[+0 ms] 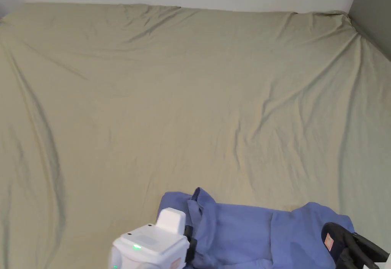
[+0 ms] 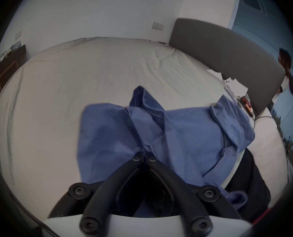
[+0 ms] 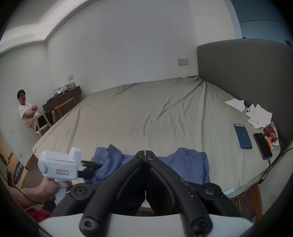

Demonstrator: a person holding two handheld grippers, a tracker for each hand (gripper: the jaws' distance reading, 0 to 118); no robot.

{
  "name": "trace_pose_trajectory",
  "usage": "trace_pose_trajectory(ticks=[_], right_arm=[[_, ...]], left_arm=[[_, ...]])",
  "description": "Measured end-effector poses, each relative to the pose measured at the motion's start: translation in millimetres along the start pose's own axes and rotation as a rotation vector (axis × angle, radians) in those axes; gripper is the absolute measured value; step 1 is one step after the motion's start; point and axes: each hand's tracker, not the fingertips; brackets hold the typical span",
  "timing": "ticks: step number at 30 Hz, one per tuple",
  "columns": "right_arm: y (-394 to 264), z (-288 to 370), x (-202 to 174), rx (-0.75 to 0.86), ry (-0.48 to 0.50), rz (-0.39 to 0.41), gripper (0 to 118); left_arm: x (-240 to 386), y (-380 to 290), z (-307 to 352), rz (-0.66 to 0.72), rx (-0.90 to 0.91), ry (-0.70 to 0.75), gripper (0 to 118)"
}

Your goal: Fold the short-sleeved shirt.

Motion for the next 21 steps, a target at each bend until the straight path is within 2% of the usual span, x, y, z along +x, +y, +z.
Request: trace_pose_trajectory(ticks=[2,4,7,9,10,12,15,17,19,20,21], right_arm=[[-1.2,1.4,1.2,-0.003,-0.003,-0.004,0],[-2.3,3.2,3.6,-0.004,-0.008,-0.005,0],[-2.8,4.8,7.5,-0.008,-0.014,-0.008,0],[-1.9,5.5,8.2,-0.011,-0.020,-0.006,0],[-2.0,7.1,9.3,-0.007,-0.024,-0.008,0],[-1.9,8.7,11.6,-0.005,-0.021,-0.017,0],[-2.8,9.4,11.8,-0.009,-0.026,-0.016,0],[-3.4,10.3,12.1,-0.008,-0.027,-0.016,0],[-3.3,10.4,12.3,-0.014,-0.027,-0.017,0],[-3.2,10.4,12.2,-0.013,-0.030,-0.015,0],[-2.7,10.5,12.2,-0.014,-0.029,-0.012,0]], left_arm=[[16.4,1.7,-8.6,-0.002,-0.002,0.003,1],[35.3,11.4,-8.1,-0.033,-0.012,0.111,1],[57.9,15.8,-8.2,-0.052,0.017,0.041,1],[82.2,14.0,-12.7,-0.207,-0.006,0.164,1],[87.6,13.2,-15.4,-0.227,0.000,0.111,1],[95.9,13.8,-24.6,-0.177,-0.022,0.018,1],[116.3,13.4,-35.3,-0.261,-0.033,0.083,1],[125.4,14.1,-36.1,-0.249,-0.024,-0.004,1],[139.1,12.9,-31.4,-0.310,-0.023,0.010,1],[141.6,13.7,-27.7,-0.326,-0.018,-0.019,1],[140.7,16.4,-20.2,-0.290,-0.010,-0.155,1]])
